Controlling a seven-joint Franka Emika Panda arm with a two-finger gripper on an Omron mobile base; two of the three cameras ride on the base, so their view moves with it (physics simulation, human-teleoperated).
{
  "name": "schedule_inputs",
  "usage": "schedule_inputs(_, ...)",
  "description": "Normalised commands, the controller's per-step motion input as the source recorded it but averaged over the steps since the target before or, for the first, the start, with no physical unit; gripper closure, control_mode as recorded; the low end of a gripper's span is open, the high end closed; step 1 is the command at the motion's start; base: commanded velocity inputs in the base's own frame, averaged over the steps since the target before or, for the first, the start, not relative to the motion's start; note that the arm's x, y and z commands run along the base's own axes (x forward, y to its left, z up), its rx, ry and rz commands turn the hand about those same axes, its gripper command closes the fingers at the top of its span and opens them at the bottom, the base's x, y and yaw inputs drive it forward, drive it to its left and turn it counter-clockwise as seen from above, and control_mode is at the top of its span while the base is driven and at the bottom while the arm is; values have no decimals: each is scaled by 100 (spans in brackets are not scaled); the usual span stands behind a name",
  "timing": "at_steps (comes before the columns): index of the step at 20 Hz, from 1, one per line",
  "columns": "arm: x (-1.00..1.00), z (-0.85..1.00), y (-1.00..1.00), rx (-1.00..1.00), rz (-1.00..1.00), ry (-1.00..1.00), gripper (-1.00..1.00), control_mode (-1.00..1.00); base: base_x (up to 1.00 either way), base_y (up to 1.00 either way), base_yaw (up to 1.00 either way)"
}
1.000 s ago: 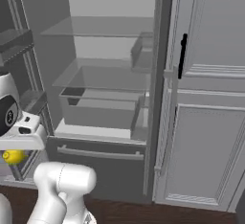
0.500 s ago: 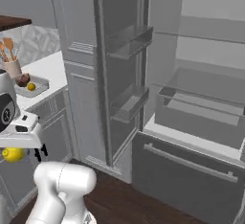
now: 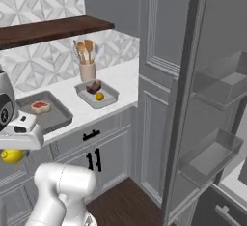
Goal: Place one lemon and one steak in each tupperware on the nearby counter, to pack two identical lunches.
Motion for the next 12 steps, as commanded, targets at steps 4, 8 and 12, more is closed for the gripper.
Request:
schedule_inputs(4, 0, 0, 0, 0, 0, 0, 100, 100, 69, -71, 14)
schedule_inputs(8, 0, 0, 0, 0, 0, 0, 100, 100, 58, -4, -2)
schedule_inputs(12, 0, 0, 0, 0, 0, 0, 100, 100, 11, 28, 0)
